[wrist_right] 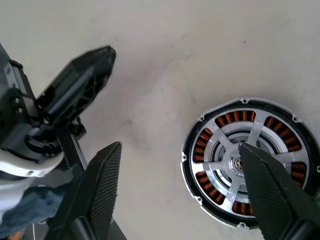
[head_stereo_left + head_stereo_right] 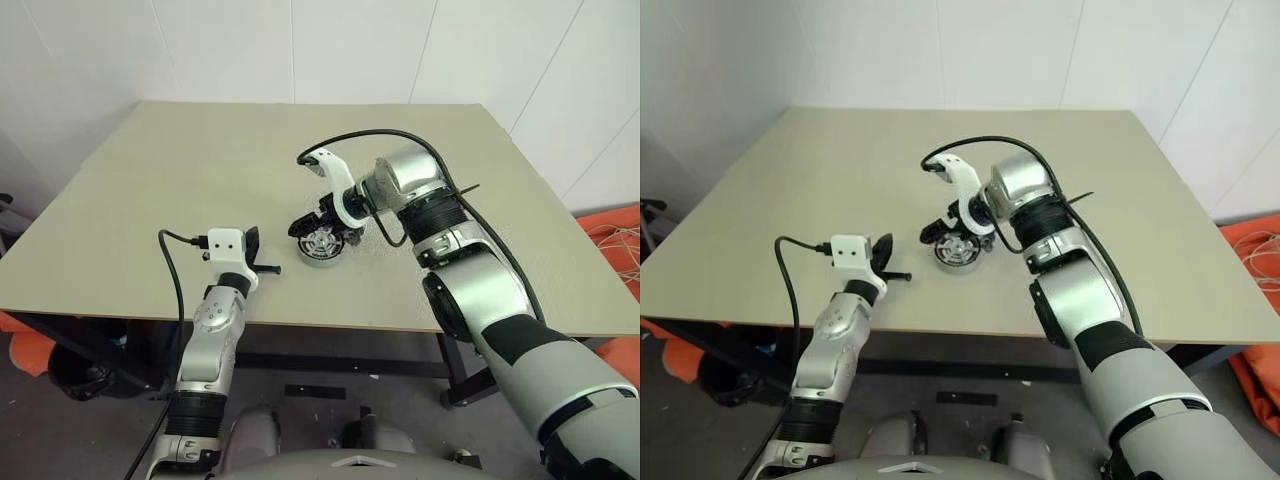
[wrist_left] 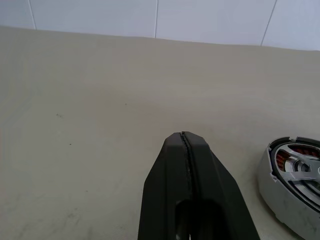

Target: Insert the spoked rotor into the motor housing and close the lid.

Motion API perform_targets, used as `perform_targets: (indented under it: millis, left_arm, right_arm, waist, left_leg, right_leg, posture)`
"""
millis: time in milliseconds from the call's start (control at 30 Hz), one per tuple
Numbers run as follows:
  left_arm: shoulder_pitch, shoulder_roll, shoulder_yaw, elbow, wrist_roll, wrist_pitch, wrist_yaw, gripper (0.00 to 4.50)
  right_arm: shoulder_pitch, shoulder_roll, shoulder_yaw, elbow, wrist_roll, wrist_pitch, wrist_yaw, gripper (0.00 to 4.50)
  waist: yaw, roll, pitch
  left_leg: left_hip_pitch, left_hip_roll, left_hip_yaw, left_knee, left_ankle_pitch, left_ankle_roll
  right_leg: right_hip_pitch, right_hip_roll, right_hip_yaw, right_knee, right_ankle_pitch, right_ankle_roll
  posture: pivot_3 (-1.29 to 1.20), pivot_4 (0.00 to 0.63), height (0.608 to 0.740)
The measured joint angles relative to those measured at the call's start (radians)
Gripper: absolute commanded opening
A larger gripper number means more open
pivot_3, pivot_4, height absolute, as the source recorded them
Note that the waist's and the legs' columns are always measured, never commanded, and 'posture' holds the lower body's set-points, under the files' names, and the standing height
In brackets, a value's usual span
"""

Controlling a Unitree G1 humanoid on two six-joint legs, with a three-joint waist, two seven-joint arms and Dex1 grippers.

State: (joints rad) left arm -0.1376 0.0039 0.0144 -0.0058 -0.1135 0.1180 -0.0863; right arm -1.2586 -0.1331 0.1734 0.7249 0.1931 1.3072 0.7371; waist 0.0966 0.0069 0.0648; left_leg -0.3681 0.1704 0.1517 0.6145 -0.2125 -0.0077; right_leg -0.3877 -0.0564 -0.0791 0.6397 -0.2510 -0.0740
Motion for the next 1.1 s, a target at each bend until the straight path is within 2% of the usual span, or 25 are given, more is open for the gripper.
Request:
perform_targets:
  millis: [100, 200, 333, 533, 700, 800, 967, 1100]
  left_arm:
    - [0.0, -0.001, -0.001, 0.0, -0.001, 0.001, -0.001, 0.0]
    - [0.0, -0.001, -0.002, 0.0, -0.001, 0.002, -0.003, 0.0]
    - [0.0, 0.001, -0.001, 0.003, -0.001, 0.003, -0.009, 0.0]
    - [0.0, 0.002, 0.0, 0.003, -0.001, 0.003, -0.01, 0.0]
    - [0.0, 0.004, 0.001, 0.003, -0.001, 0.004, -0.009, 0.0]
    - [0.0, 0.012, 0.005, 0.003, -0.003, 0.004, -0.009, 0.0]
    - [0.0, 0.013, 0.01, 0.003, -0.003, 0.008, -0.011, 0.0]
    - [0.0, 0.013, 0.009, 0.003, -0.003, 0.011, -0.016, 0.0]
  right_arm:
    - [-0.009, -0.002, -0.013, -0.04, 0.0, -0.117, -0.016, 4.14]
    - [0.006, -0.03, 0.014, -0.106, -0.041, -0.303, -0.028, 3.55]
    - [0.062, -0.104, 0.069, -0.104, -0.138, -0.565, -0.063, 2.19]
    - [0.137, -0.207, 0.137, 0.021, -0.285, -0.895, -0.091, 0.06]
    - [0.151, -0.279, 0.171, 0.097, -0.379, -1.082, -0.09, 0.03]
    - [0.188, -0.319, 0.196, 0.099, -0.409, -1.124, -0.003, 0.03]
    - [0.282, -0.362, 0.232, 0.012, -0.41, -1.105, 0.231, 0.03]
    - [0.296, -0.364, 0.226, -0.048, -0.404, -1.059, 0.271, 0.03]
  waist:
    - [0.0, 0.0, 0.0]
    - [0.002, 0.0, 0.0]
    - [0.006, -0.001, 0.0]
    - [0.0, -0.001, 0.0]
    - [-0.002, -0.001, 0.0]
    - [-0.001, -0.001, 0.0]
    - [-0.003, -0.001, 0.0]
    - [-0.002, -0.001, 0.0]
  left_leg:
    - [0.0, 0.0, 0.0, 0.0, 0.0, 0.0]
    - [0.0, 0.0, 0.0, 0.0, 0.0, 0.0]
    - [0.0, -0.001, 0.0, 0.0, 0.0, 0.0]
    - [0.0, -0.001, 0.0, 0.0, 0.0, 0.0]
    - [-0.001, -0.001, 0.0, 0.0, 0.0, 0.001]
    - [-0.001, -0.001, 0.0, 0.0, 0.0, 0.002]
    - [-0.001, -0.001, 0.0, 0.001, -0.002, 0.008]
    - [0.0, 0.0, 0.0, 0.001, -0.002, 0.008]
  right_leg:
    - [0.0, 0.0, 0.0, 0.0, 0.0, 0.0]
    - [0.0, 0.0, 0.0, 0.0, 0.0, 0.0]
    - [0.001, 0.0, 0.0, 0.0, 0.0, 0.001]
    - [0.001, 0.0, 0.0, 0.0, 0.0, 0.0]
    - [0.0, 0.0, 0.0, 0.0, 0.0, 0.0]
    - [0.001, 0.0, 0.0, 0.0, 0.0, 0.0]
    - [0.0, 0.0, 0.0, 0.0, 0.0, 0.0]
    - [0.001, 0.0, 0.0, 0.001, 0.0, 0.0]
  posture:
    - [0.0, 0.0, 0.74]
    - [0.0, 0.0, 0.74]
    - [0.0, 0.0, 0.74]
    - [0.0, 0.0, 0.74]
    - [0.0, 0.0, 0.74]
    - [0.0, 0.0, 0.74]
    - [0.0, 0.0, 0.74]
    - [0.0, 0.0, 0.74]
